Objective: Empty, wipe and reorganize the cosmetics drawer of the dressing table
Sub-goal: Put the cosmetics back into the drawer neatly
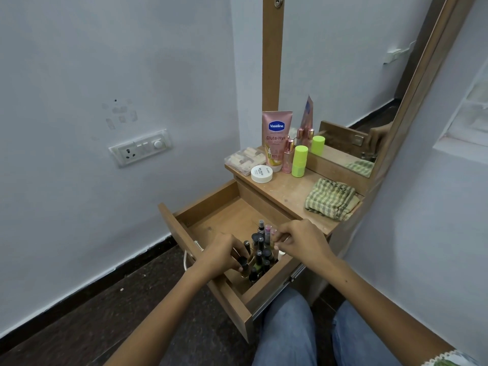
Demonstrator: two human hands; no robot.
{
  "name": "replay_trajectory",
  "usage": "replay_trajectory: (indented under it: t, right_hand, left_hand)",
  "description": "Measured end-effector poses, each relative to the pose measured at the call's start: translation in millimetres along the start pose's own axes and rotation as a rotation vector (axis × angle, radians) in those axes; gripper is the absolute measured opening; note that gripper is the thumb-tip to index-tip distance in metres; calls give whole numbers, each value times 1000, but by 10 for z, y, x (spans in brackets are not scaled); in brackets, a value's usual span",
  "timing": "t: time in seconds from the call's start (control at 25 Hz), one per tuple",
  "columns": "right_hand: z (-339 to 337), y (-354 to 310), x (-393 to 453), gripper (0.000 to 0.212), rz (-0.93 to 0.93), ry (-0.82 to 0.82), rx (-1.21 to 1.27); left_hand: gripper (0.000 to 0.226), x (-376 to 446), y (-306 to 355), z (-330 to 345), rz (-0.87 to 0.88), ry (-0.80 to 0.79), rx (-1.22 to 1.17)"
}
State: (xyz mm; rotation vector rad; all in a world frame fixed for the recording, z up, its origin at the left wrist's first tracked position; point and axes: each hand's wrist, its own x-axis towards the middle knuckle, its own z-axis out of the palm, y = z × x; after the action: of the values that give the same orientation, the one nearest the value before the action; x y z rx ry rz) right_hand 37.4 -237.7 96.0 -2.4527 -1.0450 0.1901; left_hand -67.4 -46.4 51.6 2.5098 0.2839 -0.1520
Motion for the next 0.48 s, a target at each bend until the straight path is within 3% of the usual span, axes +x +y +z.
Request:
replay_trajectory:
  t: [0.48]
  right_hand:
    - [65,119,-31,5,-1,53,68]
  left_hand:
    - [23,10,38,141,68,27,18]
